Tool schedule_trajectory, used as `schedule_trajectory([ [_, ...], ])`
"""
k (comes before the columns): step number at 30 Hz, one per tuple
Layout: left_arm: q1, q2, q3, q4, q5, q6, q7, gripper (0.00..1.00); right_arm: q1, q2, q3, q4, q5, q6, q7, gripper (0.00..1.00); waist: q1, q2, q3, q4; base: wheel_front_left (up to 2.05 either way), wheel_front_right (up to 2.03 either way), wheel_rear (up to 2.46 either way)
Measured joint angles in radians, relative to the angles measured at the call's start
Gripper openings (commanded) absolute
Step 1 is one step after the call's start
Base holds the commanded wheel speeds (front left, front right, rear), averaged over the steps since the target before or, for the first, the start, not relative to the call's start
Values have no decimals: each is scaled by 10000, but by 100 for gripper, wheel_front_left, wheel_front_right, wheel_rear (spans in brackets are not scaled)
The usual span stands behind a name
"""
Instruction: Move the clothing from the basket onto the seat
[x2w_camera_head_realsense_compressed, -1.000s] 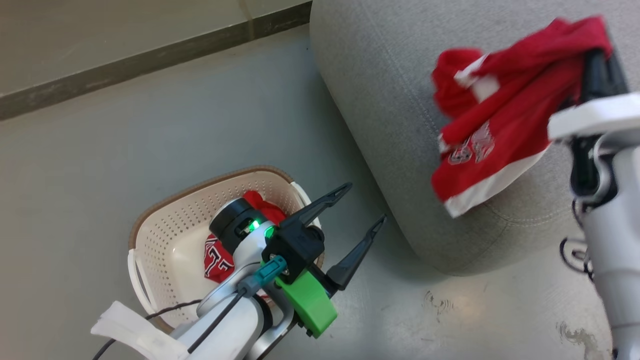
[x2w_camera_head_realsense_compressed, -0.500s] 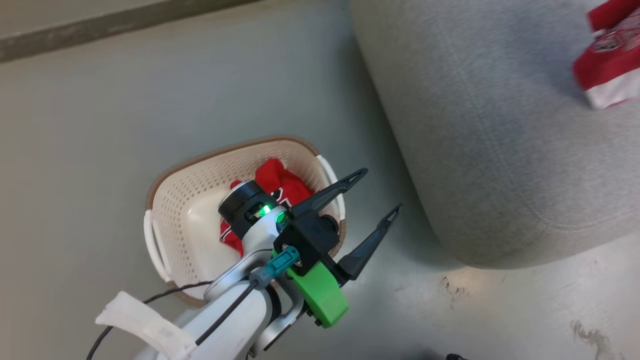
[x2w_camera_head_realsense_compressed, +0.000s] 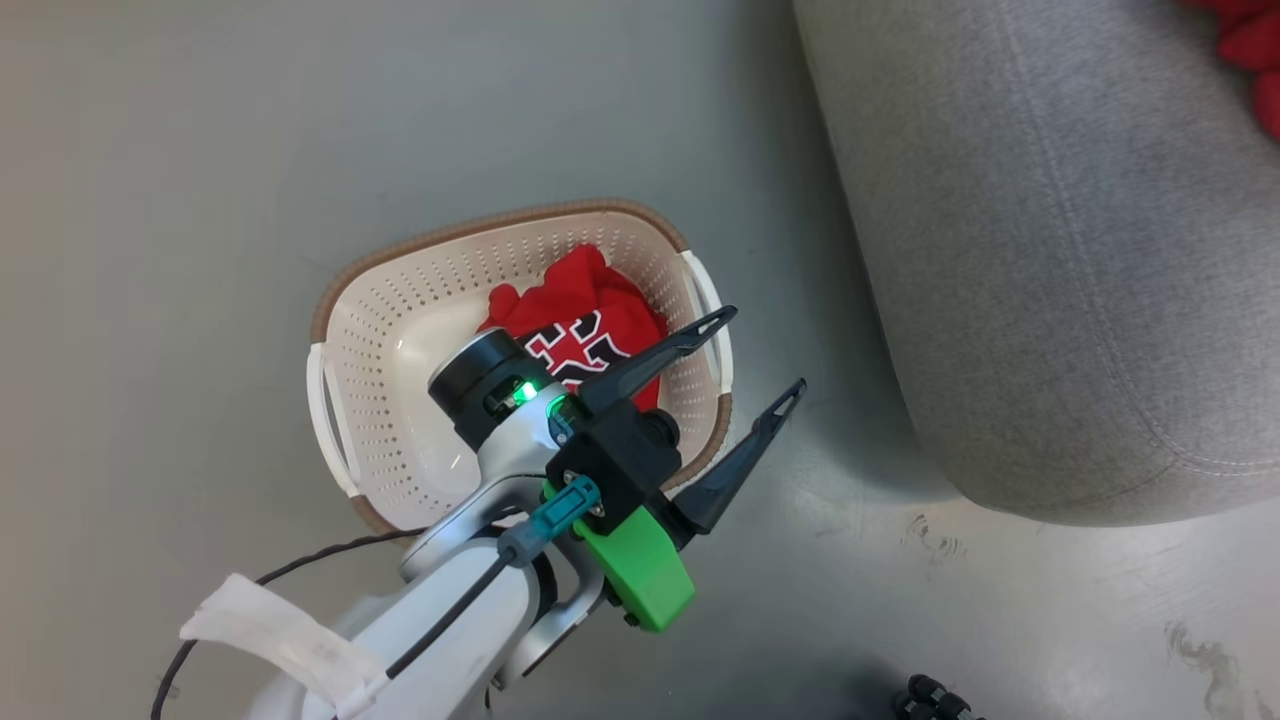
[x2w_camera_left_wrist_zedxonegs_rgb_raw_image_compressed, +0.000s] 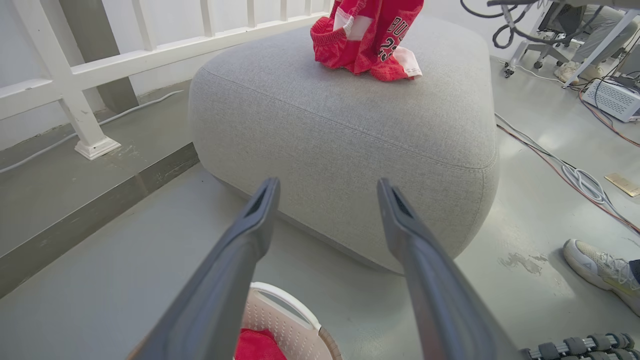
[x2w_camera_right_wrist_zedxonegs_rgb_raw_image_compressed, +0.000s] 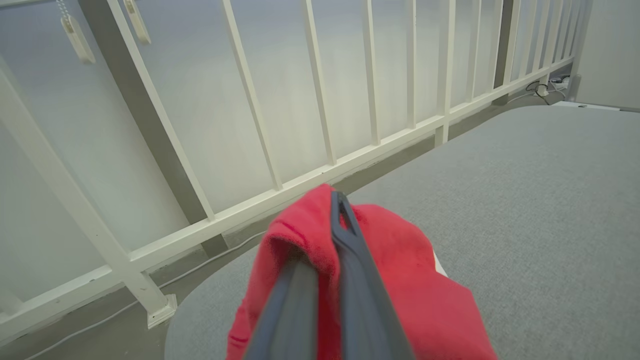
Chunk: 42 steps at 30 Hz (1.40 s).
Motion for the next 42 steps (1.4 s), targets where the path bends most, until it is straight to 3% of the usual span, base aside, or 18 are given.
schedule_trajectory([
  [10,-79,42,6,232,-2,-17,-94,100,397,276,-871,1147,489,-222,-13,0,-1,0,143,-16,0,0,0],
  [11,-86,44,6,265,-4,-17,-132,100,397,309,-861,1208,500,-222,-13,11,0,0,127,-25,0,0,0],
  [12,-90,44,0,301,-15,-17,-169,100,400,322,-846,1269,499,-222,-13,96,0,0,102,-32,0,0,0],
  [13,-90,44,-8,332,-21,-27,-178,100,402,316,-813,1300,495,-221,-13,100,-1,0,73,-37,0,0,0],
  [23,-92,0,59,606,-130,-48,-619,100,902,336,-479,1156,-111,46,-13,100,-1,0,-341,-13,0,0,0],
  [35,80,-6,353,1179,-499,-27,-1087,100,2226,1003,-192,963,-616,477,-13,100,-2,0,-1176,-137,0,0,0],
  [42,597,-2,784,1555,-731,318,-1430,100,2995,1511,128,194,-1057,780,-13,100,-1,0,-1819,-159,0,0,0],
])
